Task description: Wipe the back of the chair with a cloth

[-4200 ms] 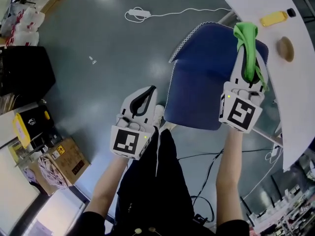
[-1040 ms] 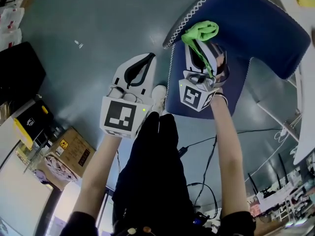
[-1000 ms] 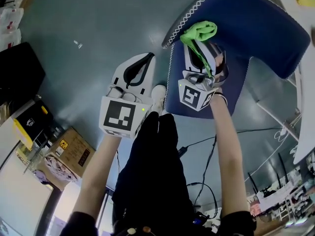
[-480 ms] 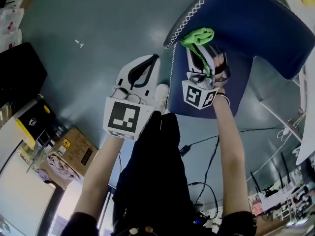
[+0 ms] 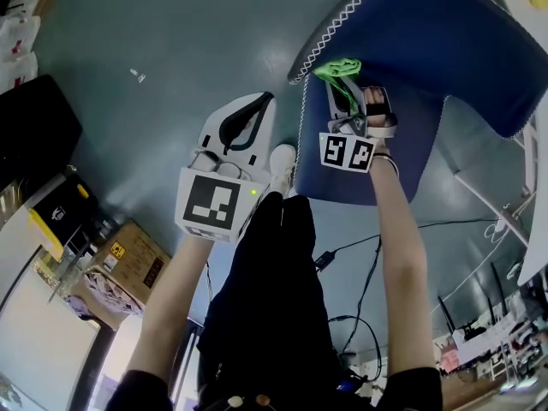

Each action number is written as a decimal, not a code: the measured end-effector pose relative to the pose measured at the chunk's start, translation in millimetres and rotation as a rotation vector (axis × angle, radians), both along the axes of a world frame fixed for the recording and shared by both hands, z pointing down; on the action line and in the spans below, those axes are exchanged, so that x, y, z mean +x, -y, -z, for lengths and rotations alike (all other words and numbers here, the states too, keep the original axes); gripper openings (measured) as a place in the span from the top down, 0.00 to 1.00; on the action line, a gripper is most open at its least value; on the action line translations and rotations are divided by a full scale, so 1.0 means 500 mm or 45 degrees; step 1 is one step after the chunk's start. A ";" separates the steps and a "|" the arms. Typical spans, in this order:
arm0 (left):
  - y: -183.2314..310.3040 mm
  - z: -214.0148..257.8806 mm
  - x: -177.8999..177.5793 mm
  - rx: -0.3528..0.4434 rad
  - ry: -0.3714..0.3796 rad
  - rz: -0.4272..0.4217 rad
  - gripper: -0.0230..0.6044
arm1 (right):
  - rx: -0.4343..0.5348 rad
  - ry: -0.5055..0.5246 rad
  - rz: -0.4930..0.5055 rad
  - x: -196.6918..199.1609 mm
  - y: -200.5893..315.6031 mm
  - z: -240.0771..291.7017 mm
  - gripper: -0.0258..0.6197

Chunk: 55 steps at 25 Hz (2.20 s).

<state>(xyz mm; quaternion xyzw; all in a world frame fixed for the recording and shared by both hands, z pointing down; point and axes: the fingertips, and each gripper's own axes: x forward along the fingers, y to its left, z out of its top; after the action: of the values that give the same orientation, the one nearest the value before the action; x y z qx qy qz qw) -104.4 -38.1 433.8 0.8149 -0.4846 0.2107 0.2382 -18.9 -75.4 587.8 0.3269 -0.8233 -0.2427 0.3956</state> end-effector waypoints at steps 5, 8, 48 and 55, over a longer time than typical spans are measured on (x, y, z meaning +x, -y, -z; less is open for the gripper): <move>-0.001 0.000 -0.013 0.005 0.002 0.002 0.96 | -0.148 -0.093 -0.015 0.004 0.000 -0.063 0.88; -0.002 0.003 -0.017 0.010 0.005 -0.006 0.96 | -0.246 -0.123 -0.033 0.010 -0.006 -0.099 0.88; 0.015 0.143 0.095 0.116 -0.086 -0.119 0.96 | 0.236 0.579 -0.523 0.180 0.007 0.573 0.88; 0.022 0.160 0.076 0.104 -0.115 -0.063 0.96 | 0.484 0.563 -0.567 0.260 0.090 0.701 0.88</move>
<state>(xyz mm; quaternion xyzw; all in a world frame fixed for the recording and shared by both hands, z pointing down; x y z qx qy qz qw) -66.3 -48.9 353.6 0.8444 -0.4613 0.1594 0.2210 110.9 -120.5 237.3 0.6103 -0.7378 -0.2228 0.1835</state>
